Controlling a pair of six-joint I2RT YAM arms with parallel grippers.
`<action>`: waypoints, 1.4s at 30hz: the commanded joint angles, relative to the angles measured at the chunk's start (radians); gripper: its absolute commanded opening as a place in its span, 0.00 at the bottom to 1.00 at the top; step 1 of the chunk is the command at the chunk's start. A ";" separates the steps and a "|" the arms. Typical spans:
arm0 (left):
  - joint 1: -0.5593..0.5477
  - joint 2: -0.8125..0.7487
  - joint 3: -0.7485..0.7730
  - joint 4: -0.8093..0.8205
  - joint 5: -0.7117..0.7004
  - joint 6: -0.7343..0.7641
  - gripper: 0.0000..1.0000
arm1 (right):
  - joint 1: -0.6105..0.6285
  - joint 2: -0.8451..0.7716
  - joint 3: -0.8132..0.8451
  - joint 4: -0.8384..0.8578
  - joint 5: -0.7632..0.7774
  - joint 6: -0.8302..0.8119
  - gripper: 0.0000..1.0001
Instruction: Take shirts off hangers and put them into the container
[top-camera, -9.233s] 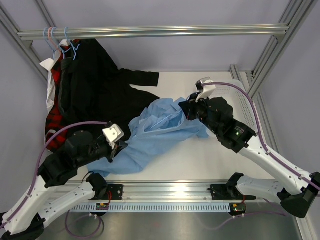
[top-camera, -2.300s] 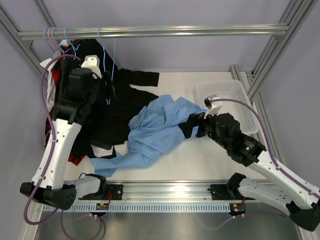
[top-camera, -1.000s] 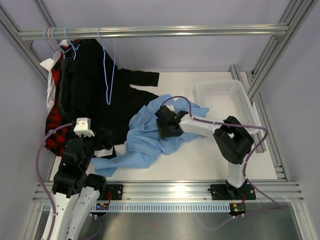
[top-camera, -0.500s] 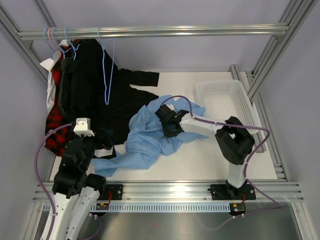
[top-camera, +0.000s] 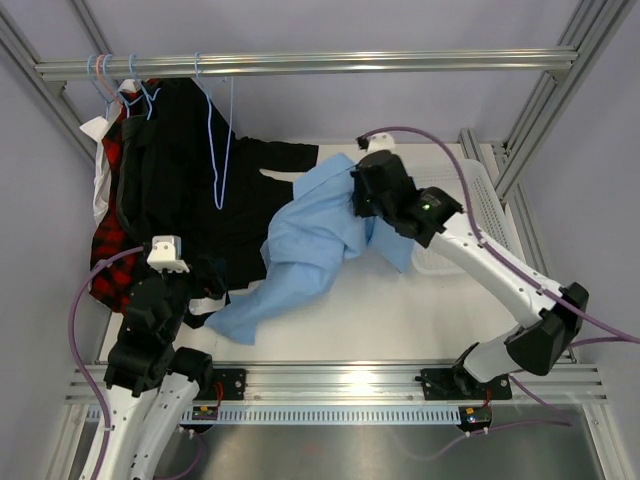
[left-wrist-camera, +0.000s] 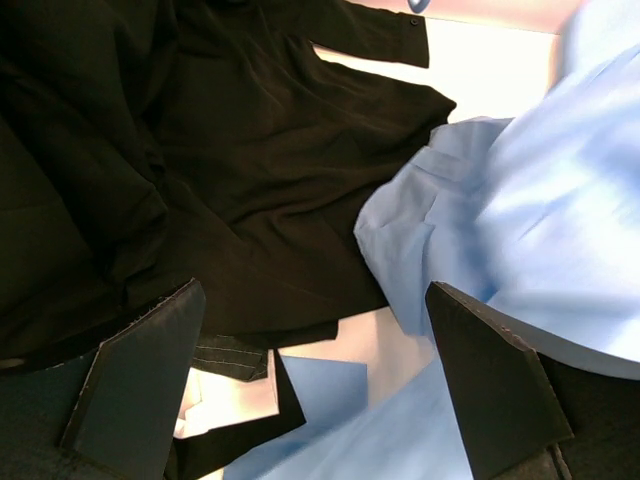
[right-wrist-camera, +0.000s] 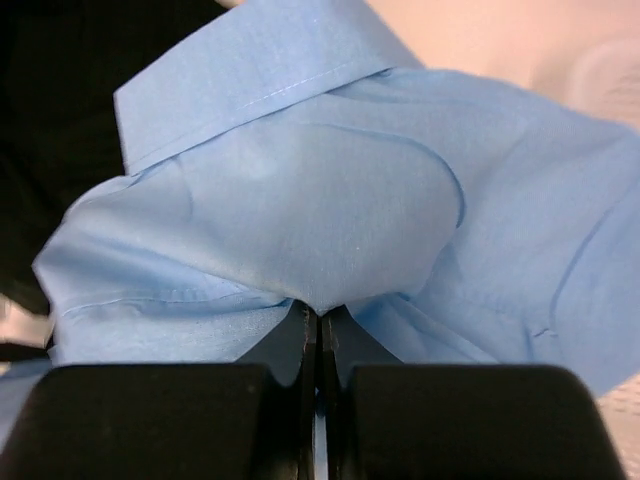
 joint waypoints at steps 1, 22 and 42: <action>-0.007 -0.005 -0.005 0.062 -0.020 -0.008 0.99 | -0.106 -0.109 0.066 -0.035 0.049 -0.061 0.00; -0.008 0.010 -0.006 0.060 -0.014 -0.007 0.99 | -0.693 -0.261 -0.293 0.086 -0.131 0.117 0.00; -0.008 0.018 -0.006 0.060 -0.014 -0.010 0.99 | -0.838 0.048 -0.431 0.176 -0.166 0.205 0.24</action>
